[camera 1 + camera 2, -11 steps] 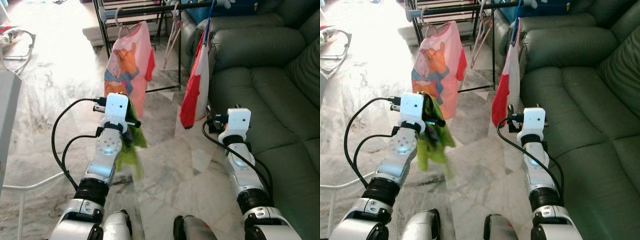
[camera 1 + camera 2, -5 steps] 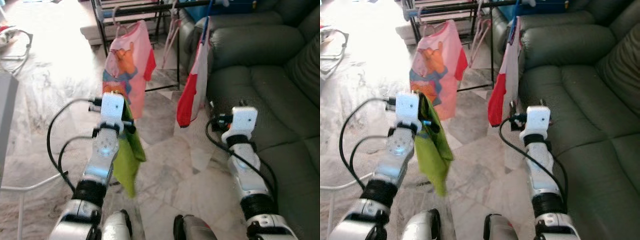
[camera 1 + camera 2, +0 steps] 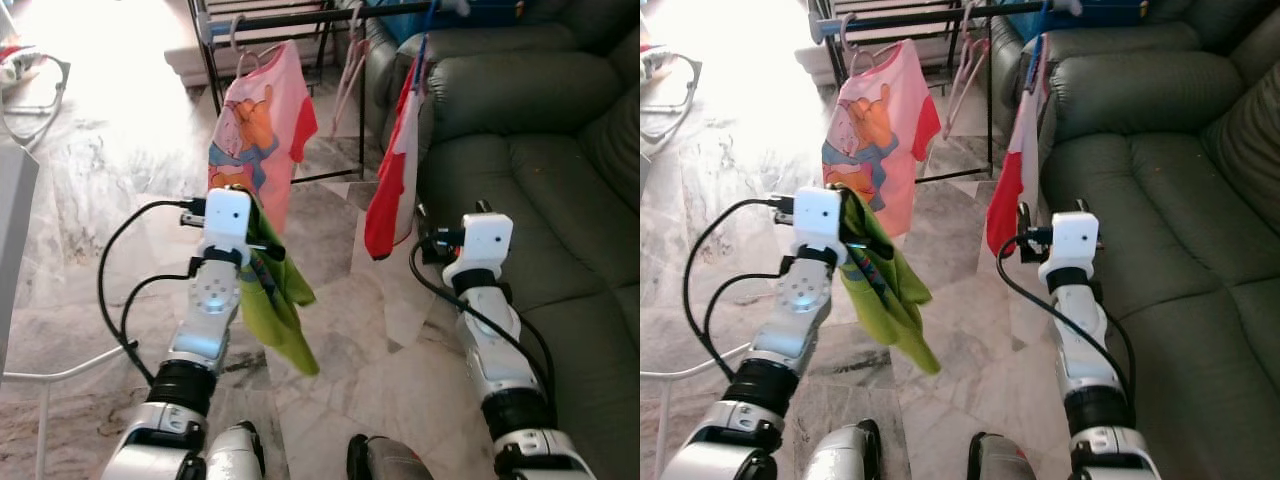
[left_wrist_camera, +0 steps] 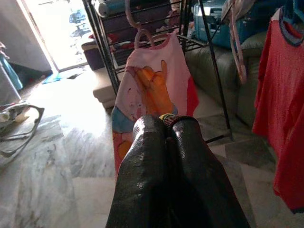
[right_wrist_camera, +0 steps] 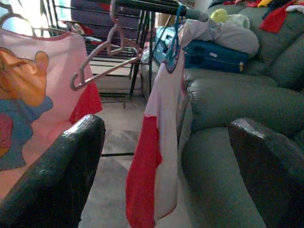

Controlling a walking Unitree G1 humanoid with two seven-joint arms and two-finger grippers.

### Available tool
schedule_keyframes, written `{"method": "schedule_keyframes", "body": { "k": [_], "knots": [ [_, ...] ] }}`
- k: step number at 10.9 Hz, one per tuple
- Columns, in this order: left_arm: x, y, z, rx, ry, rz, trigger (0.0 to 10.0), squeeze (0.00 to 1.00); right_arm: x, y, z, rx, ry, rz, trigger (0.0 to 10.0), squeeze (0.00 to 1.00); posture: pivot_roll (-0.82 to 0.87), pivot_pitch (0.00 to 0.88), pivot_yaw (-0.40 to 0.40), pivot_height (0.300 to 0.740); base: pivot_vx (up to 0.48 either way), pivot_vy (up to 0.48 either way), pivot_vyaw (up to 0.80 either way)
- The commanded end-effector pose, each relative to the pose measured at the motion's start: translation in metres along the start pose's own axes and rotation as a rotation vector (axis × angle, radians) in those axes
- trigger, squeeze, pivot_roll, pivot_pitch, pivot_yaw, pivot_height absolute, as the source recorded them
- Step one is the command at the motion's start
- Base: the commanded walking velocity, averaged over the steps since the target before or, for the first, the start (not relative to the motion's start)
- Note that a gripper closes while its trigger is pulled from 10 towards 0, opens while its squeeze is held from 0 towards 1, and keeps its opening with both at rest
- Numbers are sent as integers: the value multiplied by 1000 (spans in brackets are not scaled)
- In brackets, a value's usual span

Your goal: Hang hanger

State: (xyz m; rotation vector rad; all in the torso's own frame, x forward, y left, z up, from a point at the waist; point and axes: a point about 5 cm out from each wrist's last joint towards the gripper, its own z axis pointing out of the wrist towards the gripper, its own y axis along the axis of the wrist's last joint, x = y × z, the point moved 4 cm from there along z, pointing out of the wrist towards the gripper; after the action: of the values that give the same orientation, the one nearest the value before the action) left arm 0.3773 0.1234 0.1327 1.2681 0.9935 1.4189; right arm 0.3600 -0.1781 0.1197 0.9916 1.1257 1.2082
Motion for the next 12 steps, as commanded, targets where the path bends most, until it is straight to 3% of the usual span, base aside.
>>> {"method": "schedule_keyframes", "body": {
  "k": [1,4,6,8,12],
  "knots": [
    [1,16,5,-56,11,3,10000,0,-2,0,1,6,5,-4,10000,0,-62,134,-30,740,244,0,0],
    [1,26,7,-89,14,-7,10000,0,-8,5,4,-6,-8,-10,10000,0,-77,152,-23,740,281,390,0],
    [0,27,6,-96,-3,-3,10000,0,0,5,0,-12,-7,18,10000,0,-81,160,-19,740,285,386,0],
    [3,26,11,-87,9,4,10000,0,-1,6,8,-8,-1,14,10000,0,-66,143,-17,740,304,306,0],
    [-3,17,10,-62,-27,-10,10000,0,5,2,9,4,7,17,10000,0,-77,134,-12,740,0,0,0]
  ]
}}
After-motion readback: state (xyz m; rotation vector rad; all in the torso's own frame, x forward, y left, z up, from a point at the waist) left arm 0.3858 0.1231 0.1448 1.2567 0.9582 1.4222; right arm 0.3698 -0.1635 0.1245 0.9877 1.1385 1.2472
